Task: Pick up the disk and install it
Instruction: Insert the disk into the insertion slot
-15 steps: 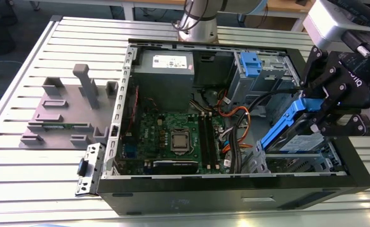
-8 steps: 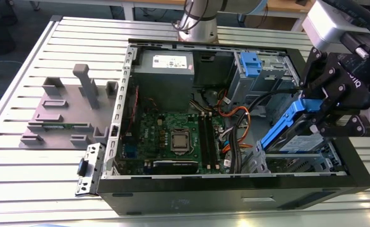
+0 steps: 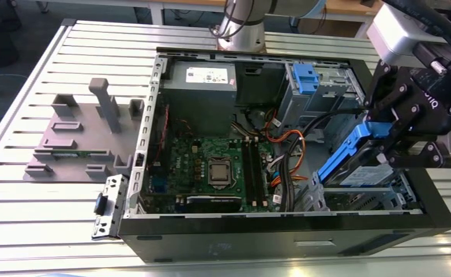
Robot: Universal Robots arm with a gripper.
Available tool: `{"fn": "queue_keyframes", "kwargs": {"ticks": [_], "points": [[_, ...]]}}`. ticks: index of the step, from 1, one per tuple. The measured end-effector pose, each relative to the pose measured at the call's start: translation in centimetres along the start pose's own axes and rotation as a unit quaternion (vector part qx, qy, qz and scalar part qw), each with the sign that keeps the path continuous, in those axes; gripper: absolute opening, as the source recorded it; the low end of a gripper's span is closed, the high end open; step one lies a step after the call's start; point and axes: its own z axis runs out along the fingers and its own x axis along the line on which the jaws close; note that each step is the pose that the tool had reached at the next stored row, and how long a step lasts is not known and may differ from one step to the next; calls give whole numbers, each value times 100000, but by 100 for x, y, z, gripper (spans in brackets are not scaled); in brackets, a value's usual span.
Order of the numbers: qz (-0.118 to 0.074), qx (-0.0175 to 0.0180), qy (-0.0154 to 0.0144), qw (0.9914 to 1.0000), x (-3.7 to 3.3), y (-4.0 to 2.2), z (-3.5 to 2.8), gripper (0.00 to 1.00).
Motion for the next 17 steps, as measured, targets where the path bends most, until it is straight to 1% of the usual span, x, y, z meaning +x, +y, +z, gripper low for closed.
{"fn": "queue_keyframes", "kwargs": {"ticks": [8, 9, 10, 11, 12, 17], "points": [[-1, 1, -2, 100000, 0, 0, 7, 37], [1, 0, 11, 100000, 0, 0, 7, 38], [1, 0, 6, 100000, 0, 0, 7, 44], [-1, 0, 6, 100000, 0, 0, 8, 44], [-2, 0, -4, 100000, 0, 0, 9, 50], [0, 1, -1, 100000, 0, 0, 10, 50]]}}
